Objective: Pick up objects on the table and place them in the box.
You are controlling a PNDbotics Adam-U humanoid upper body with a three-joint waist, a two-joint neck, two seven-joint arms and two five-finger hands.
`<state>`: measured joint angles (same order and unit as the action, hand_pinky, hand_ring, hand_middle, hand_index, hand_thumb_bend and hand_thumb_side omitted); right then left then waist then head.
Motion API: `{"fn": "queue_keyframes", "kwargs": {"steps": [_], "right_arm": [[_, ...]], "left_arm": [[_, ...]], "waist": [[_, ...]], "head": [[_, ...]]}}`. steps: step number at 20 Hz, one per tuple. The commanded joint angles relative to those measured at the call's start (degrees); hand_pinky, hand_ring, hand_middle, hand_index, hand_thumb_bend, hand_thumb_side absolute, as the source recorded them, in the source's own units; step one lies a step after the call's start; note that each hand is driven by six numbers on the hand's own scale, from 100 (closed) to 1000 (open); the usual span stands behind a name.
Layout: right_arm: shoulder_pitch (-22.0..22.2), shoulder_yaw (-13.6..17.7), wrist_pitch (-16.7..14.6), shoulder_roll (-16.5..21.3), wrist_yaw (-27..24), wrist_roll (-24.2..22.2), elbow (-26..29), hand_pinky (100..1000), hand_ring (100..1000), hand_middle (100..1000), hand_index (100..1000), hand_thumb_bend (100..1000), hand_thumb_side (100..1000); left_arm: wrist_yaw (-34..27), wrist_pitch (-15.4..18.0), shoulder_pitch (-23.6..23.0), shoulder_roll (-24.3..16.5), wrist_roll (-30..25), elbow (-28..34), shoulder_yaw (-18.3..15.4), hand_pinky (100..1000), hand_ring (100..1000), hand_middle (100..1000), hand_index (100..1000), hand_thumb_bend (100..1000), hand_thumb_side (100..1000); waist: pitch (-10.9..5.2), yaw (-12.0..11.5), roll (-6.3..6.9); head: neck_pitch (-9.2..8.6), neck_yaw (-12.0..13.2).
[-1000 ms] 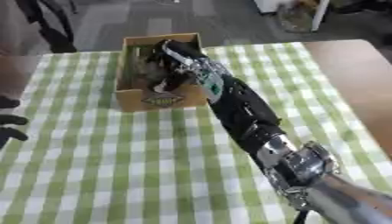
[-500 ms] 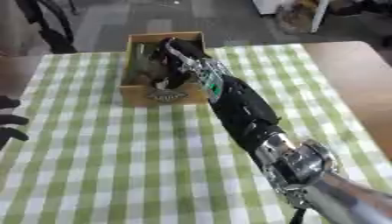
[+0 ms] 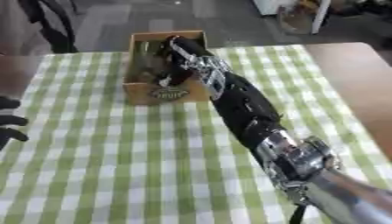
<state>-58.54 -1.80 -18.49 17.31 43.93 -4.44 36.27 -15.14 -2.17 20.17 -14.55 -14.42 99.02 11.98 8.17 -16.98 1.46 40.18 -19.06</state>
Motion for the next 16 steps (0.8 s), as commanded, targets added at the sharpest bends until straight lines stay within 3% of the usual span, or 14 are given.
{"fn": "queue_keyframes", "kwargs": {"steps": [1, 16], "right_arm": [[-1.3, 0.6, 0.6, 1.8, -0.6, 0.6, -0.5, 322, 390, 388, 560, 342, 100], [-3.8, 1.1, 1.4, 3.6, -4.2, 1.3, 0.9, 326, 394, 391, 563, 333, 100]], "left_arm": [[-0.3, 0.1, 0.7, -0.8, -0.2, 1.0, -0.1, 564, 678, 748, 811, 501, 284], [-0.2, 0.1, 0.4, -1.0, -0.5, 0.7, 0.1, 564, 679, 748, 811, 500, 286]], "waist": [[-0.5, -0.1, 0.08], [-0.7, -0.3, -0.28]], "head": [[-0.64, -0.3], [-1.08, -0.9]]}}
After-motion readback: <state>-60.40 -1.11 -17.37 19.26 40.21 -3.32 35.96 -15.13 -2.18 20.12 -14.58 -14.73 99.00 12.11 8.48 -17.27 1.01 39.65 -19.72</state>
